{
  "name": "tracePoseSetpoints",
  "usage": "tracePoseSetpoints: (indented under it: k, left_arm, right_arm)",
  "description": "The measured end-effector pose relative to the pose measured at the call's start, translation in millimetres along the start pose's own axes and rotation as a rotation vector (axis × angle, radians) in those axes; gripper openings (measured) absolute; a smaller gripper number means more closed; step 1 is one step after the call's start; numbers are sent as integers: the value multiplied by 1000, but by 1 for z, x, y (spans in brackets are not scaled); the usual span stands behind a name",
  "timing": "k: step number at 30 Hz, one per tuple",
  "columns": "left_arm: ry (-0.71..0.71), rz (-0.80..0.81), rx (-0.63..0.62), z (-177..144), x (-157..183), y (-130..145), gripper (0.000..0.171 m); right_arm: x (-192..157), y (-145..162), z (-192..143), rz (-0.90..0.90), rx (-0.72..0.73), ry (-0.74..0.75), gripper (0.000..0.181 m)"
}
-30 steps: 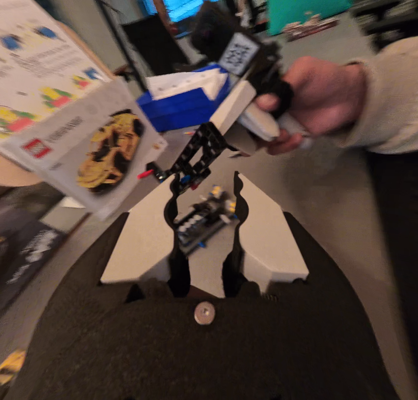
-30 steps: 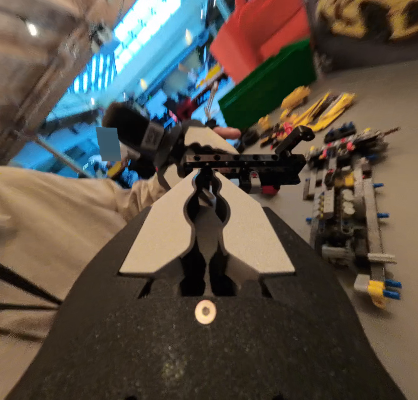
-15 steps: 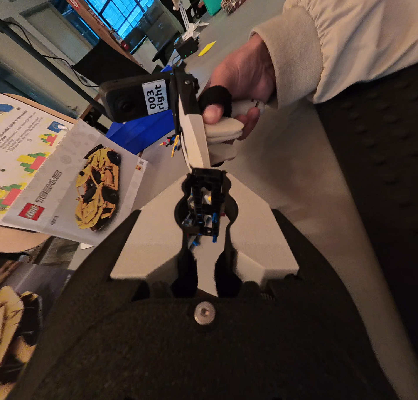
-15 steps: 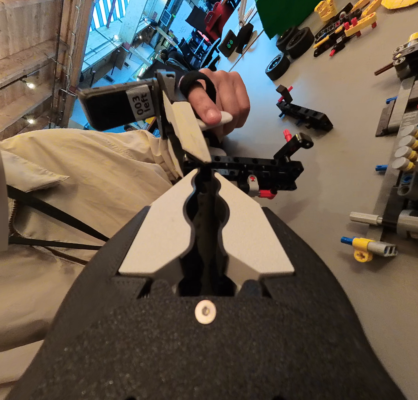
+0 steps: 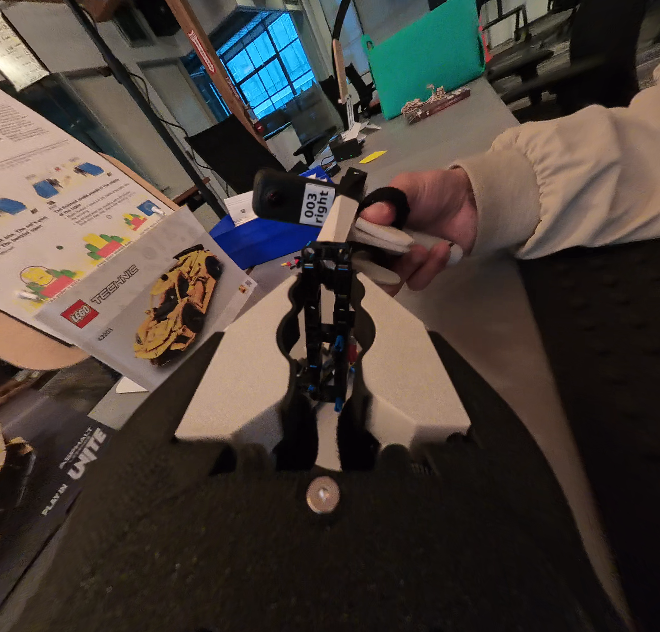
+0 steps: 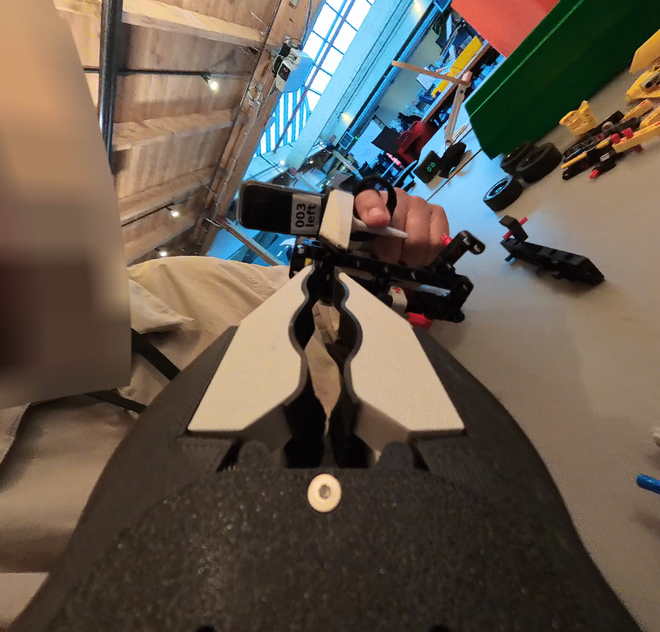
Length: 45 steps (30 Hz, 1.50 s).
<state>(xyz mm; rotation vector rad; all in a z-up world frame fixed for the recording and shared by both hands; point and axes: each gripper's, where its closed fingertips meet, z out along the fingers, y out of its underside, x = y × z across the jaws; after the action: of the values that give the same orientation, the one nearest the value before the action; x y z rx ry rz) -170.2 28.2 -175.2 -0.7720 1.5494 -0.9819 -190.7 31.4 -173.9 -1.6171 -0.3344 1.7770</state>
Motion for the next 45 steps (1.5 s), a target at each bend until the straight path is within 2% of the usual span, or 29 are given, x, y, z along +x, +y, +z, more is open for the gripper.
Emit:
tracePoseSetpoints:
  k: [4, 5, 6, 7, 8, 9, 11, 13, 16, 17, 18, 20, 22, 24, 26, 30, 32, 34, 35, 37, 39, 40, 42, 45]
  left_arm:
    - [13, -47, 25, -2, -1, -4, 25]
    - [-29, -91, 84, -11, -13, -11, 26]
    - [-96, -187, 189, -32, -39, -25, 25]
    - [-160, -267, 279, -57, -67, -35, 24]
    - [-211, -264, 308, -72, -83, -38, 24]
    - [-216, -257, 307, -74, -84, -36, 25]
    - [-119, -331, 330, -60, -69, -37, 25]
    - [-99, -369, 291, -47, -65, -25, 26]
    - [-116, -463, 284, -45, -73, -12, 25]
    - [-112, -506, 287, -45, -77, -9, 26]
    - [-122, -545, 284, -46, -81, -4, 26]
    - [-152, -611, 288, -47, -91, 6, 25]
    - [-133, -699, 302, -46, -94, 12, 26]
    - [-126, -769, 306, -43, -98, 20, 26]
    - [-106, -789, 311, -41, -97, 22, 25]
    - [-61, -783, 304, -34, -86, 21, 26]
    - [-33, -811, 342, -33, -83, 15, 25]
    - [12, -869, 402, -34, -82, 9, 26]
    - [34, -898, 437, -35, -82, 5, 26]
    - [102, -951, 498, -37, -80, -2, 26]
    - [126, -987, 521, -36, -79, -3, 26]
    - [120, -996, 519, -35, -79, -1, 26]
    - [106, -994, 491, -32, -77, 4, 26]
    - [113, -974, 468, -29, -73, 3, 26]
  right_arm:
    - [-3, 1, -1, 48, -1, -42, 5]
    - [-6, -6, -9, 52, 40, -61, 6]
    - [-8, -27, -34, 85, 164, -90, 5]
    - [-3, -45, -64, 92, 278, -53, 4]
    - [5, -46, -74, 27, 277, 59, 4]
    - [-3, -42, -65, -15, 230, 48, 5]
    - [-3, -35, -44, -30, 144, 55, 5]
    - [-7, -40, -43, -35, 125, 54, 5]
    - [10, -36, -67, -157, 30, 321, 6]
    - [20, -33, -84, -205, -19, 458, 6]
    - [35, -32, -109, -276, -72, 645, 6]
    - [61, -26, -186, -392, -239, 1086, 6]
    - [64, -13, -256, -399, -394, 1360, 6]
    - [60, 0, -299, -345, -443, 1476, 6]
    - [58, 4, -327, -311, -426, 1544, 7]
    - [54, 3, -345, -320, -393, 1573, 15]
    - [45, -12, -338, -369, -327, 1577, 17]
    - [33, -37, -294, -465, -191, 1448, 19]
    - [27, -52, -257, -533, -113, 1328, 18]
    - [16, -64, -161, -682, -35, 995, 32]
    - [8, -51, -67, -729, 0, 650, 41]
    - [9, -42, -34, -714, 11, 543, 41]
    - [25, -31, 4, -644, 3, 489, 39]
    - [35, -27, 14, -645, -9, 535, 31]
